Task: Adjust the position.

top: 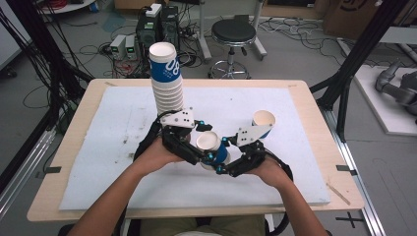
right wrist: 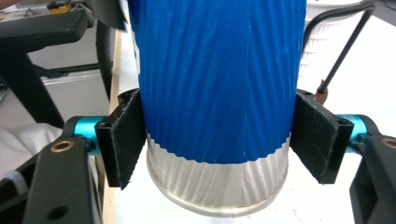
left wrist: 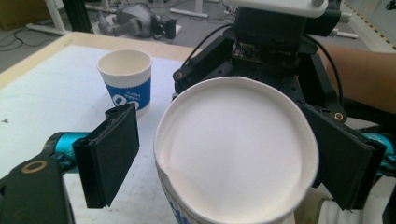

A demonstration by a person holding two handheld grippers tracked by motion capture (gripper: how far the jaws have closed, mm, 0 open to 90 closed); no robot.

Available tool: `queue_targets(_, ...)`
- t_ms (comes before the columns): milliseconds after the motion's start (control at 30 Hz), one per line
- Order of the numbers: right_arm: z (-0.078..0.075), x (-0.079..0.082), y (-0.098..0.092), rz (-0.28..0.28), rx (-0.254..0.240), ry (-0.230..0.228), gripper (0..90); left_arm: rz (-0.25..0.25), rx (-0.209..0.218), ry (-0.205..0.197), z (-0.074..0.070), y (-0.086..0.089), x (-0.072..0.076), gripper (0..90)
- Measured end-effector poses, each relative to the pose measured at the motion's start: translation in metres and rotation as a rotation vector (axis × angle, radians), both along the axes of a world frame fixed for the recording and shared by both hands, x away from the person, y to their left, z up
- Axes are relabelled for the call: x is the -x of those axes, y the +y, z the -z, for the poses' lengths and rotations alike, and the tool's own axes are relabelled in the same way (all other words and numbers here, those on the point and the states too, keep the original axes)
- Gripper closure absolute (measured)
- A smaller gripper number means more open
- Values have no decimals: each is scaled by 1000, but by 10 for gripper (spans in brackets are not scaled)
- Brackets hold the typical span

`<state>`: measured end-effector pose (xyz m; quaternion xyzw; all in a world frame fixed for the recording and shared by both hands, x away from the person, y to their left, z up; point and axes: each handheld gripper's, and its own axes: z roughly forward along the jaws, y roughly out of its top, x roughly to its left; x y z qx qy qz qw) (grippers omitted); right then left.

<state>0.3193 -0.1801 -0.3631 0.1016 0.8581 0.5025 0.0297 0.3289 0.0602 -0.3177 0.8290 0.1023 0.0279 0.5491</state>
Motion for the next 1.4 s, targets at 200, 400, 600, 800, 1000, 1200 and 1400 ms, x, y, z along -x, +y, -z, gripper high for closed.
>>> queue_targets(200,-1,1,3,-14,35,-13,254,27,-29,9,1,-1,0,147)
queue_targets(400,-1,2,4,-26,44,-13,254,54,-53,17,2,-1,0,164)
queue_targets(600,-2,4,7,-46,83,-33,254,76,-60,27,4,-3,-1,194)
queue_targets(800,-2,5,7,-51,94,-34,254,96,-68,32,5,-2,-1,231)
queue_targets(1000,-2,5,6,-56,98,-37,255,127,-73,42,6,-1,-1,277)
queue_targets(1200,-2,4,6,-65,107,-35,259,134,-67,38,7,0,-1,307)
queue_targets(1400,-2,4,2,-35,20,-24,172,97,0,35,6,7,-2,304)
